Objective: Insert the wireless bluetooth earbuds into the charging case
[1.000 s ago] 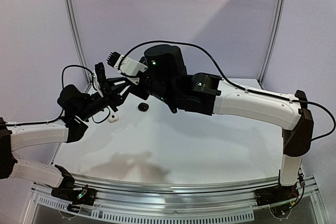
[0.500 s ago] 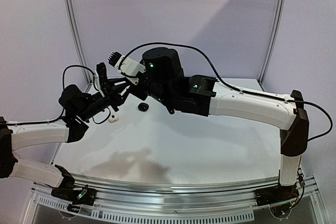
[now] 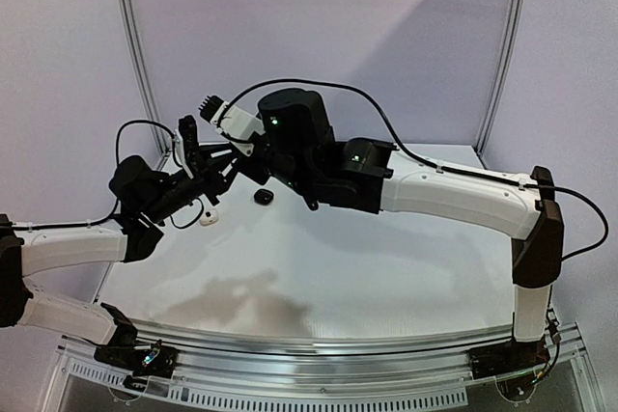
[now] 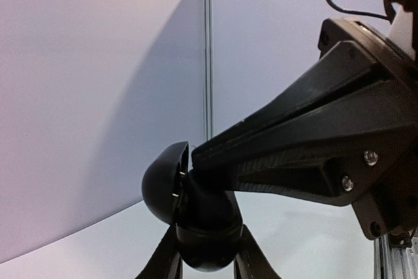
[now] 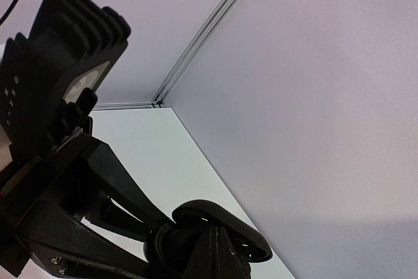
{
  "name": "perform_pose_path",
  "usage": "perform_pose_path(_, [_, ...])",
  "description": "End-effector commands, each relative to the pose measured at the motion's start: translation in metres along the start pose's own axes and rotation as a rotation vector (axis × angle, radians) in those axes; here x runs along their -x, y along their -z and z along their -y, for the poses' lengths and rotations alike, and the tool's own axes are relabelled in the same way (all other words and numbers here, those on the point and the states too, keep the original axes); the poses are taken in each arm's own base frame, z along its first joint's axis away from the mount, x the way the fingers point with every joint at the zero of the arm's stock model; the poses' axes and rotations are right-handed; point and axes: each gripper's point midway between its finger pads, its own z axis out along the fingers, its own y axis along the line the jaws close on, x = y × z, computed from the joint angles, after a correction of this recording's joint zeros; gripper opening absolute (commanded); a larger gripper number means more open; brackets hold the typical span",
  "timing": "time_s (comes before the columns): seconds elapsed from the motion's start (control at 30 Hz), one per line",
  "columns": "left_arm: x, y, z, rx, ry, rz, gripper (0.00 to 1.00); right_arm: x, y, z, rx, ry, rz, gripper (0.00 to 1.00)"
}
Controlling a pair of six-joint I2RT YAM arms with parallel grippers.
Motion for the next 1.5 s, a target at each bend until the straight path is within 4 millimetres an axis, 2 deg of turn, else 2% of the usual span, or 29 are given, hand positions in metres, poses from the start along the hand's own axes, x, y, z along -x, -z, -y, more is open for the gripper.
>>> perform_pose_path(0.0, [0.031,-0.002,0.012,-0.038,-0.053,0.106,0.0,-0.052,-0.006,-0.03,0.088,0.082,-0.141,0.0])
perform_pose_path(0.1, [0.031,-0.002,0.012,-0.038,-0.054,0.105,0.0,-0.051,-0.003,-0.03,0.102,0.089,-0.136,0.06])
perform_pose_path(0.33, [0.032,-0.002,0.015,-0.054,-0.065,0.106,0.0,-0.049,0.0,-0.027,0.106,0.091,-0.131,0.11])
perform_pose_path(0.43, [0.031,-0.002,0.016,-0.064,-0.067,0.105,0.0,-0.048,0.001,-0.025,0.099,0.094,-0.13,0.1])
perform_pose_path(0.57, [0.032,0.0,0.016,-0.061,-0.086,0.106,0.0,-0.053,0.004,-0.024,0.094,0.118,-0.14,0.03])
perform_pose_path(0.8, [0.033,0.001,0.023,-0.102,-0.061,0.112,0.0,-0.044,0.009,-0.019,0.099,0.115,-0.109,0.05])
perform_pose_path(0.93, [0.034,0.002,0.024,-0.109,-0.061,0.118,0.0,-0.048,0.011,-0.022,0.116,0.116,-0.119,0.07])
perform_pose_path(1.07, [0.033,0.003,0.027,-0.122,-0.052,0.116,0.0,-0.045,0.012,-0.021,0.12,0.11,-0.109,0.14])
perform_pose_path(1.47, [0.029,0.004,0.028,-0.127,-0.033,0.101,0.0,-0.03,0.016,-0.011,0.107,0.101,-0.082,0.21])
